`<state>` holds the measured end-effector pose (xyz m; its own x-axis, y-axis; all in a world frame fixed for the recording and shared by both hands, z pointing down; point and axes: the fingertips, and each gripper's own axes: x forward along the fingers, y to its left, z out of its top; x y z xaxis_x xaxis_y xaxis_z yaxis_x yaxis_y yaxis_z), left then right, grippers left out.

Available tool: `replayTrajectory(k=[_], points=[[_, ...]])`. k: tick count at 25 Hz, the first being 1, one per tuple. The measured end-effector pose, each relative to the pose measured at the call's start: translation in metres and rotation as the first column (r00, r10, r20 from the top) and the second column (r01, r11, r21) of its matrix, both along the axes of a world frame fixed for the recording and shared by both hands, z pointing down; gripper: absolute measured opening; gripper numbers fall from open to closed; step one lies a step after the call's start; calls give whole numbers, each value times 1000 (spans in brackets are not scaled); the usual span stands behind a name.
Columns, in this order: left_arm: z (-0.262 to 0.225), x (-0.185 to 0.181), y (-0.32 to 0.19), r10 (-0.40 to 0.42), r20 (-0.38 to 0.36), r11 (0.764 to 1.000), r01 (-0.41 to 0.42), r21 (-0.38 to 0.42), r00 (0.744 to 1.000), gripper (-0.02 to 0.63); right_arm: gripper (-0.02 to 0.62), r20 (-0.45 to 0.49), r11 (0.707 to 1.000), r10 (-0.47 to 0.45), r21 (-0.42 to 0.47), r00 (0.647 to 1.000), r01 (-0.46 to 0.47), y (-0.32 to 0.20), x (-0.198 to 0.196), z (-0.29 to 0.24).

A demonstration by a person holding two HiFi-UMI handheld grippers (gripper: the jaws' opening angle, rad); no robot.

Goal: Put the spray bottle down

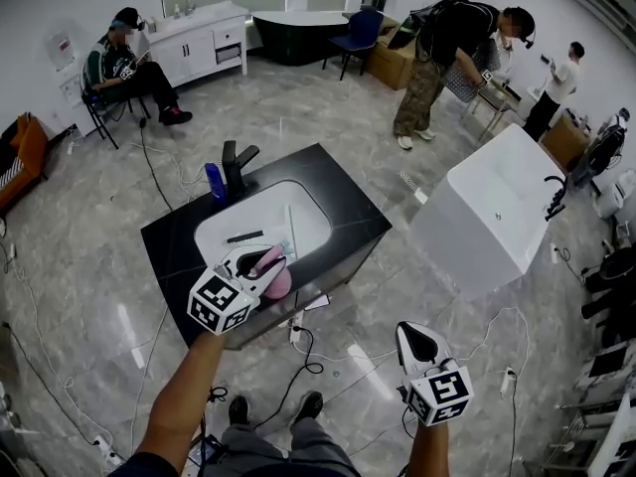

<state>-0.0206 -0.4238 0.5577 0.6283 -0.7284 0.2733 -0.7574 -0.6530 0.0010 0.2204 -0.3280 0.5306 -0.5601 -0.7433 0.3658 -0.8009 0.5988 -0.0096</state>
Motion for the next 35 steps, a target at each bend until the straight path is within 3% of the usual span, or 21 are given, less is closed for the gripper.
replayTrajectory(k=[18,35], points=[[101,-5,-71,-35,-16,996,34,-79,999,86,11,0,995,1,-103,1000,-1,-42,-10,70],[154,3,-97,-27,-39,996,23,-91,999,86,11,-1,990,13,-141,1000,-13,-62,-15,100]])
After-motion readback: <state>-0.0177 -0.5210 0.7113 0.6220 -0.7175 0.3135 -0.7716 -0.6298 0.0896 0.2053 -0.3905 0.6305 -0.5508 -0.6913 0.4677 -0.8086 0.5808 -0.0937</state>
